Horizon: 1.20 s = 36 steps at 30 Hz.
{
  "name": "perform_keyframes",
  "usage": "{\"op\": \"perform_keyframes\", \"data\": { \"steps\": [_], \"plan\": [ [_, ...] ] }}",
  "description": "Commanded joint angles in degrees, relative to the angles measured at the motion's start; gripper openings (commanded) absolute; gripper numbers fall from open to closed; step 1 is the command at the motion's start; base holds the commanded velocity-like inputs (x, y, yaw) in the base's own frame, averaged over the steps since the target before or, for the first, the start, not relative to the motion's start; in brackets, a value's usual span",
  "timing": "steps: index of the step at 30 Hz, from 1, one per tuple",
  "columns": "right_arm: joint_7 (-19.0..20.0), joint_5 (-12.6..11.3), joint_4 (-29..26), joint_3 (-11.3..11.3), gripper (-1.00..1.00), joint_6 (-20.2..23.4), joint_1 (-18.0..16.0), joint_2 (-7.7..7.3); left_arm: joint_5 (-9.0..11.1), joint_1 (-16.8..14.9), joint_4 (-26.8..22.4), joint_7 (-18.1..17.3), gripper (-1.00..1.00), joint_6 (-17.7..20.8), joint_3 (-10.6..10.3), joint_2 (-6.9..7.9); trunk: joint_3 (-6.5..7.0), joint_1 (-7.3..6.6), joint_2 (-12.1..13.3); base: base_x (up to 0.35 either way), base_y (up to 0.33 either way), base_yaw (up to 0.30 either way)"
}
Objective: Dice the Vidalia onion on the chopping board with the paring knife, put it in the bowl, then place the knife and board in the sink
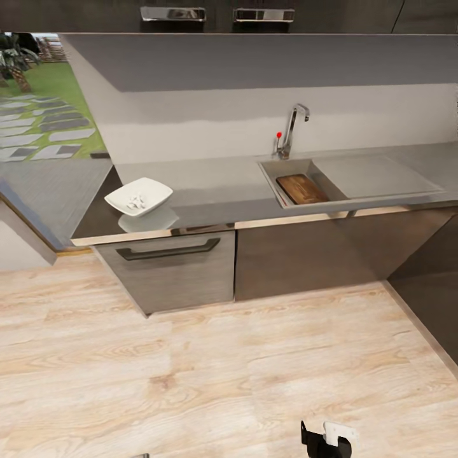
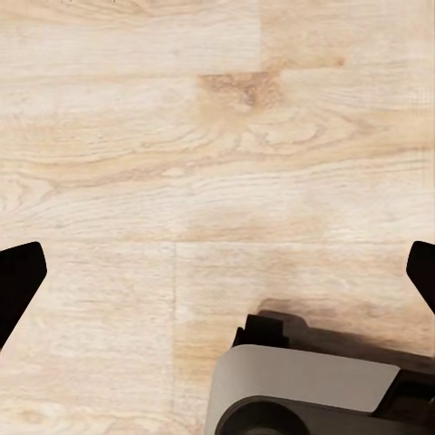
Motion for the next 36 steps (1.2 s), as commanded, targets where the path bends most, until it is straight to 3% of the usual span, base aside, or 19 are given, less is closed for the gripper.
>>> {"op": "perform_keyframes", "data": {
  "steps": [1, 36],
  "plan": [
    [-0.4, 0.6, 0.0, -0.2, 1.0, -0.1, 0.0, 0.01, -0.6, 0.0, 0.1, 0.4, 1.0, -0.2, 0.2, 0.0, 0.05, 0.01, 0.0, 0.0, 0.0, 0.0],
    [-0.5, 0.6, 0.0, -0.2, 1.0, -0.1, 0.0, 0.01, -0.6, 0.0, 0.2, 0.4, 1.0, -0.1, 0.2, -0.09, 3.31, 0.01, 0.0, 0.0, 0.0, 0.0]
  ]
}}
